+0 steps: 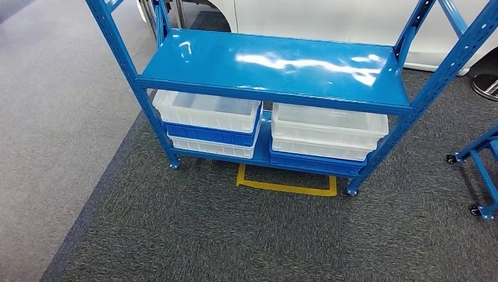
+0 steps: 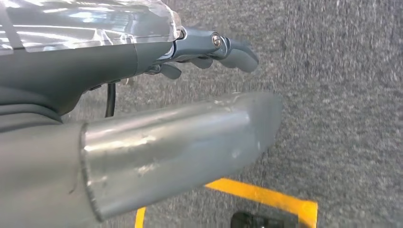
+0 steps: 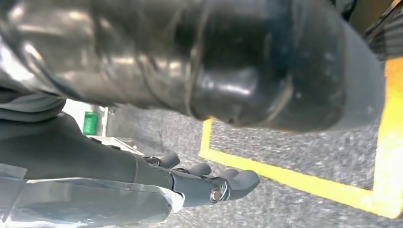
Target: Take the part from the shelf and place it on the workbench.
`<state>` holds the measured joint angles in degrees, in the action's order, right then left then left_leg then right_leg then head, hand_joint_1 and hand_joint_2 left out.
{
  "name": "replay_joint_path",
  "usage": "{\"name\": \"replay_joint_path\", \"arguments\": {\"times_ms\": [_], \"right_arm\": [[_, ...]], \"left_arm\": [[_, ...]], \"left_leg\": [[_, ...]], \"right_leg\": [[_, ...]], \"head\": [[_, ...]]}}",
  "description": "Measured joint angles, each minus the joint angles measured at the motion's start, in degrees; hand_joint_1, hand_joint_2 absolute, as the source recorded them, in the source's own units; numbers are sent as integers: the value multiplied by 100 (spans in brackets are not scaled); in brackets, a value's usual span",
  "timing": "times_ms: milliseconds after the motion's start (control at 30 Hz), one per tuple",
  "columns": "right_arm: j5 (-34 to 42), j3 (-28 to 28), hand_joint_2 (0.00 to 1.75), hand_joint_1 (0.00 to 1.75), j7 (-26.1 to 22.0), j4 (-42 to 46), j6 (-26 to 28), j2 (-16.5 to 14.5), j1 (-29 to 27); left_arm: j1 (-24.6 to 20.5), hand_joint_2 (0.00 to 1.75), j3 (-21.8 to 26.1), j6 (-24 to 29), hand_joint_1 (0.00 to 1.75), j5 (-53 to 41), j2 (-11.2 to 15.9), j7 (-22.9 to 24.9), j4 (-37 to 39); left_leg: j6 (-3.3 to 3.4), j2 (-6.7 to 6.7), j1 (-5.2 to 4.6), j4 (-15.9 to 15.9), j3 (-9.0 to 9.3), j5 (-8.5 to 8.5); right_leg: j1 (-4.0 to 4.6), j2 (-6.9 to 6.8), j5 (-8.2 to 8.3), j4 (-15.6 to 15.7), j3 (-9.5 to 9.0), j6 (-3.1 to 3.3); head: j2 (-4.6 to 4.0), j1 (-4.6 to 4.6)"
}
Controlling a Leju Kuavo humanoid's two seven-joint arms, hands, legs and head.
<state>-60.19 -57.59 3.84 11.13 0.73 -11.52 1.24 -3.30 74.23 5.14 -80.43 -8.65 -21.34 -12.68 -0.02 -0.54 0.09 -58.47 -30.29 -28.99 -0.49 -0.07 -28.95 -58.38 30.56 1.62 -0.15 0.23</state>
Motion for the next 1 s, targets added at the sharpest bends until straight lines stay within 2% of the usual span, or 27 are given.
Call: {"name": "replay_joint_path", "arguments": {"times_ms": [33,67,133,167,200,233,267,300,333,367,433,500,533,567,633,667,700,733,767,800,867,900,933,1000], "right_arm": [[3,-9,0,0,2,0,1,-1,-1],[6,-16,0,0,3,0,-1,0,-6],[14,-28,0,0,3,0,-3,0,-10],[17,-35,0,0,3,0,-3,0,-12],[21,-42,0,0,3,0,0,0,-14],[25,-49,0,0,3,0,2,0,-16],[29,-54,0,0,3,0,2,0,-17],[33,-59,0,0,3,-1,2,-1,-17],[36,-63,0,0,2,-2,-1,-1,-13],[37,-67,0,0,2,-2,-5,-2,-7],[37,-72,0,0,1,-2,-15,-2,4],[37,-79,0,0,3,-1,-17,-1,7],[37,-84,0,0,3,-1,-17,0,8],[37,-89,0,0,3,0,-16,0,7],[37,-96,0,0,2,0,-16,0,9],[37,-97,0,0,2,0,-16,0,8],[37,-98,0,0,2,0,-16,0,3],[36,-99,0,0,3,0,-16,1,-6],[36,-101,0,0,3,0,-16,1,-17],[36,-103,0,0,3,0,-16,4,-36],[36,-104,0,0,1,0,-16,15,-50],[36,-105,0,0,2,0,-16,21,-49],[35,-105,0,0,2,0,-16,25,-41],[36,-106,0,0,4,0,-17,23,-31]], "left_arm": [[-1,0,0,0,0,-2,-8,1,0],[1,0,0,0,0,-3,-15,2,0],[6,0,0,0,0,-4,-20,3,0],[13,0,0,0,0,-4,-20,4,0],[20,0,0,0,0,-4,-20,5,0],[26,0,0,0,0,-4,-20,6,0],[30,0,0,0,0,-3,-20,7,0],[33,0,0,-1,0,-1,-19,8,0],[33,0,0,-1,0,1,-17,8,0],[31,0,0,-1,0,3,-16,10,0],[31,0,0,-2,0,4,-16,13,0],[49,0,1,-2,0,4,-19,15,0],[53,0,1,-2,0,4,-20,15,0],[54,0,1,-2,0,4,-22,16,0],[46,0,0,-2,0,4,-22,16,0],[47,0,0,-2,0,4,-22,16,0],[52,0,1,-2,0,4,-22,16,0],[58,0,1,-2,0,4,-22,18,0],[64,0,2,-2,0,4,-25,18,0],[71,0,2,-2,0,4,-28,19,0],[64,0,2,-5,0,4,-38,20,0],[55,0,2,-7,0,4,-40,21,0],[40,0,2,-8,0,4,-42,22,0],[21,0,2,-6,0,4,-41,24,0]], "left_leg": [[-33,7,10,-229,-96,-122],[-62,16,23,-583,-271,-283],[-107,20,43,-1386,-741,-559],[-115,20,49,-1610,-909,-559],[-112,21,51,-1595,-966,-423],[-96,22,52,-1340,-907,-175],[-69,28,49,-928,-770,118],[-38,36,31,-549,-622,319],[-2,44,11,-247,-496,423],[29,51,-11,-89,-426,433],[100,42,-25,9,-352,354],[173,26,-1,99,-222,318],[208,18,12,139,-143,297],[235,21,16,166,-84,269],[268,16,8,174,-2,191],[269,11,4,174,49,144],[264,3,0,174,117,91],[253,-7,-3,174,198,33],[239,-14,-5,174,283,-28],[221,-20,-9,171,365,-90],[159,-31,-21,161,466,-214],[123,-33,-26,143,506,-255],[84,-37,-30,123,534,-277],[37,-27,-25,-43,522,-285]], "right_leg": [[-16,-10,-7,21,-35,31],[-21,-19,-23,28,-65,54],[-21,-25,-76,28,-115,71],[-21,-24,-111,27,-153,67],[-21,-22,-153,26,-206,61],[-21,-20,-202,27,-275,51],[-22,-21,-256,30,-342,39],[-15,-23,-309,35,-400,17],[-9,-22,-353,40,-434,-12],[-5,-23,-382,59,-453,-43],[0,-24,-367,52,-496,-117],[-9,-23,-351,-150,-483,-171],[-13,-17,-396,-381,-374,-186],[-21,-8,-496,-695,-188,-198],[-26,1,-798,-1350,310,-223],[-28,0,-898,-1536,512,-232],[-27,0,-890,-1552,631,-236],[-26,0,-752,-1384,657,-230],[-22,1,-495,-1069,609,-212],[-7,3,-173,-728,543,-180],[39,11,192,-293,468,-107],[57,17,243,-237,461,-68],[66,22,198,-227,447,-34],[38,23,188,-175,339,38]], "head": [[0,-1],[0,-2],[0,-3],[0,-5],[0,-5],[0,-6],[0,-5],[0,-4],[0,-6],[0,-5],[0,-8],[0,-4],[0,-2],[0,2],[0,4],[0,4],[0,4],[0,5],[0,6],[0,6],[0,7],[0,8],[0,9],[0,7]]}}
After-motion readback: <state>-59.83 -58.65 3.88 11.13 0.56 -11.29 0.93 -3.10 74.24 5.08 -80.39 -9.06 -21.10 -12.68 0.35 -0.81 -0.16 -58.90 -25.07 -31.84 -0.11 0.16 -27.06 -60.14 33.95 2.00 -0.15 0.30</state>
